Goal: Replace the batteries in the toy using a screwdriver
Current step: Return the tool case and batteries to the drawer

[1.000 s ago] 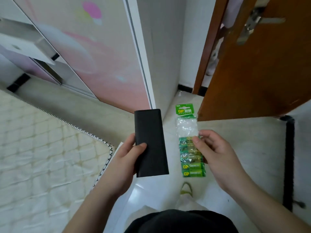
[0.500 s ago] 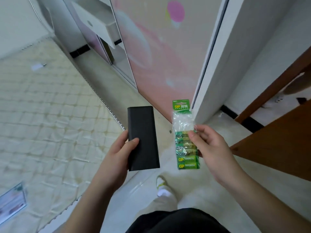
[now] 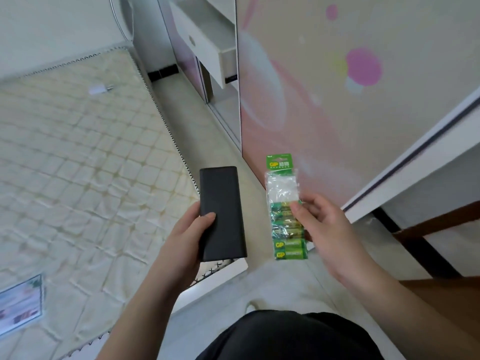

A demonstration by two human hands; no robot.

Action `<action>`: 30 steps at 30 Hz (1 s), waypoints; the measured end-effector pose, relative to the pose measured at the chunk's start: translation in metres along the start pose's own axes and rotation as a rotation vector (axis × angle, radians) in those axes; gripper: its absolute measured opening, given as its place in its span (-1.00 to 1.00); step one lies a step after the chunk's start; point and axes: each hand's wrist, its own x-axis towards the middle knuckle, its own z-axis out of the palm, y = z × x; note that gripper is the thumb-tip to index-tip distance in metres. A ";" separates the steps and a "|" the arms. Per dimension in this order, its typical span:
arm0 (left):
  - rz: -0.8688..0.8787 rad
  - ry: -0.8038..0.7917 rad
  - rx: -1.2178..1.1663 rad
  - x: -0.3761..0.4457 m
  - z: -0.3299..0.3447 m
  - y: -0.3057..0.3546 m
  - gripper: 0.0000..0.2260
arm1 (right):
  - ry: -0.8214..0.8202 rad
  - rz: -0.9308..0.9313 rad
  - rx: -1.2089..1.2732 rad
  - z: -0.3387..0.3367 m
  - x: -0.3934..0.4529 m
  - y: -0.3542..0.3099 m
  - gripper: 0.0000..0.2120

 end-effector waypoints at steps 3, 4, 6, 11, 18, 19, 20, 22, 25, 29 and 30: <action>-0.009 0.043 -0.011 0.021 0.002 0.007 -0.74 | -0.047 0.007 -0.031 0.003 0.031 -0.004 -0.91; -0.013 0.062 -0.018 0.029 0.004 0.010 -0.74 | -0.060 0.009 -0.043 0.004 0.043 -0.006 -0.91; -0.009 0.097 -0.019 0.045 0.007 0.016 -0.77 | -0.081 0.014 -0.051 0.005 0.068 -0.011 -0.87; 0.007 0.216 -0.050 0.084 0.020 0.036 -0.76 | -0.161 0.040 -0.008 0.009 0.132 -0.026 -0.83; 0.017 0.355 -0.117 0.118 0.036 0.055 -0.75 | -0.235 0.037 0.003 0.016 0.194 -0.044 -0.77; 0.019 0.367 -0.128 0.121 0.035 0.057 -0.75 | -0.247 0.046 0.008 0.018 0.198 -0.044 -0.76; 0.022 0.375 -0.135 0.124 0.034 0.059 -0.75 | -0.259 0.053 0.011 0.020 0.202 -0.045 -0.75; 0.032 0.380 -0.138 0.131 0.031 0.064 -0.75 | -0.282 0.059 0.009 0.025 0.210 -0.046 -0.76; 0.039 0.383 -0.132 0.143 0.024 0.071 -0.75 | -0.294 0.060 0.011 0.033 0.225 -0.048 -0.77; 0.039 0.394 -0.142 0.164 0.010 0.079 -0.76 | -0.282 0.062 0.010 0.050 0.253 -0.048 -0.75; 0.039 0.394 -0.149 0.170 0.006 0.081 -0.76 | -0.280 0.060 0.016 0.055 0.259 -0.049 -0.75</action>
